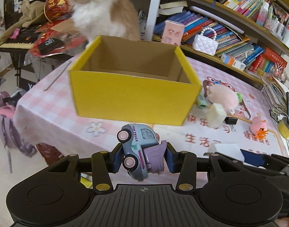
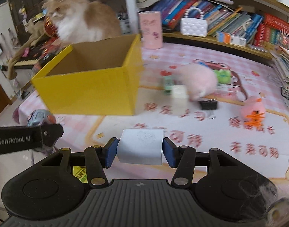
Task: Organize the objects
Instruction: 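Lift and carry the toy car in left tool while right tool carries the charger to the yellow box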
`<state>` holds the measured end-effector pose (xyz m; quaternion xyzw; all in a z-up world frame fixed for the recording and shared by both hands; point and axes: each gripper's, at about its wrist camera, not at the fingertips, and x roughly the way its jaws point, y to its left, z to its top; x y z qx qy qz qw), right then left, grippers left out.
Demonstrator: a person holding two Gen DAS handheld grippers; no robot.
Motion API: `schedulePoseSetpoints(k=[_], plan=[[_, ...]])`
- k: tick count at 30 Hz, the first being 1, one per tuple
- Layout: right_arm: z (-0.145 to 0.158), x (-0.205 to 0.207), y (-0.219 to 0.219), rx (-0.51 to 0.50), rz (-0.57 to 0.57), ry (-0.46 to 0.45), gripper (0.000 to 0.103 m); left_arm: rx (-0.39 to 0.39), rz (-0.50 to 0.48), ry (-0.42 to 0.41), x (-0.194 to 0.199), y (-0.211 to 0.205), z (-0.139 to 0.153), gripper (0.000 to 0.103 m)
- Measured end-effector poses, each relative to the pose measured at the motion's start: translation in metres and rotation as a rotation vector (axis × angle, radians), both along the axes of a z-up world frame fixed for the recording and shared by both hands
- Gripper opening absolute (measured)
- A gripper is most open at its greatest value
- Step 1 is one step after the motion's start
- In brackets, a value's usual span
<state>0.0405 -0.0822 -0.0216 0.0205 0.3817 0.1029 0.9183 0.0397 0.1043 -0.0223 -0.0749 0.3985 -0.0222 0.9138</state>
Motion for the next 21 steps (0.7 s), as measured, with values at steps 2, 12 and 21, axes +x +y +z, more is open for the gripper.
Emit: schedulePoseSetpoints(k=[2,12,21], plan=[[0.0,-0.008,0.017,0.004,0.004,-0.008,0.049,0.013,-0.011,-0.008,-0.006,0.011,0.001,0.044],[0.005,-0.034,0.077,-0.002,0.006,-0.058,0.049,0.019,-0.024,-0.045,-0.027,0.063,0.006,0.044],[0.012,-0.041,0.096,-0.034,0.002,-0.091,0.049,-0.004,-0.046,-0.08,-0.033,0.083,0.009,0.044]])
